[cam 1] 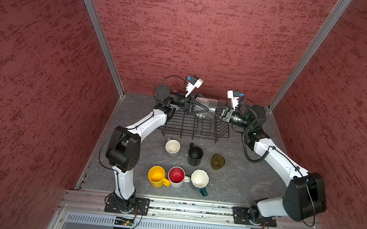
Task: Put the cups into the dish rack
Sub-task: 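Close the left gripper on the clear glass beside the right gripper, then open the right gripper and withdraw it while the left gripper holds the glass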
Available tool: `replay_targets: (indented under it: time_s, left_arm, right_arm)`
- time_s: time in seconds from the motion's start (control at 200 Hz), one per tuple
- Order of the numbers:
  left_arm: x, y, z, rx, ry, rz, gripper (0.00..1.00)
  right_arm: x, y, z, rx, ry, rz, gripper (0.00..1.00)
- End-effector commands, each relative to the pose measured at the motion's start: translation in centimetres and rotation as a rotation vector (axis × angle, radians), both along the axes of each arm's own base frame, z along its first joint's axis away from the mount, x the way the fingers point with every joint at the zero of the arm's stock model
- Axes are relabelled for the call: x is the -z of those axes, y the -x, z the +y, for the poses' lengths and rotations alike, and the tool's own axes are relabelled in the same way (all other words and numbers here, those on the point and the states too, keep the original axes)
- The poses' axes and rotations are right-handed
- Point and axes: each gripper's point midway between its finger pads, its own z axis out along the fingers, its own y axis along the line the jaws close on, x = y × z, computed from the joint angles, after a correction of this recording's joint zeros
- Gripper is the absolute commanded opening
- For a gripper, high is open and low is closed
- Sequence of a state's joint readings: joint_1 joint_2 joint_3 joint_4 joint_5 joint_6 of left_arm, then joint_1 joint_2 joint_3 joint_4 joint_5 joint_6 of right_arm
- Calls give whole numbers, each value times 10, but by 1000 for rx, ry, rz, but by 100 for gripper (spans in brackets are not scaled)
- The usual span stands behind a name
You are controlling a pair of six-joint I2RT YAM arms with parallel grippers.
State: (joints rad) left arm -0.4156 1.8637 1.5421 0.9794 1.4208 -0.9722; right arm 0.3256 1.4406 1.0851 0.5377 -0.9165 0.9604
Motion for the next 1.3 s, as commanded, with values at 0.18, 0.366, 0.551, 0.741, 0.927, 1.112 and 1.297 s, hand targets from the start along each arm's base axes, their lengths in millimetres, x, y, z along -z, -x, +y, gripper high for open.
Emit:
replay_targets:
  time_s: [0.18,0.366,0.551,0.741,0.927,1.112,1.297]
  left_arm:
    - [6,21,-13,121,-54,-24,83]
    - [5,21,-14,121,-52,-26,58]
    - [0,19,-13,114,-47,-28,22]
    - [-10,10,-12,81,-37,-11,5]
    - [-8,-12,-12,1,-42,43,0]
    - [-2,-37,-13,-82,-71,117,0]
    - [16,-69,-15,-201,-126,202,0]
  right_arm:
    - [-9,-5,2,22,17,-37,0]
    - [-8,-8,1,38,25,-37,0]
    - [-4,-12,-2,79,44,-30,15]
    - [3,-21,-15,165,76,2,41]
    - [17,-32,-48,333,130,59,56]
    - [37,-39,-93,543,235,120,66]
    - [43,-31,-130,706,274,120,85]
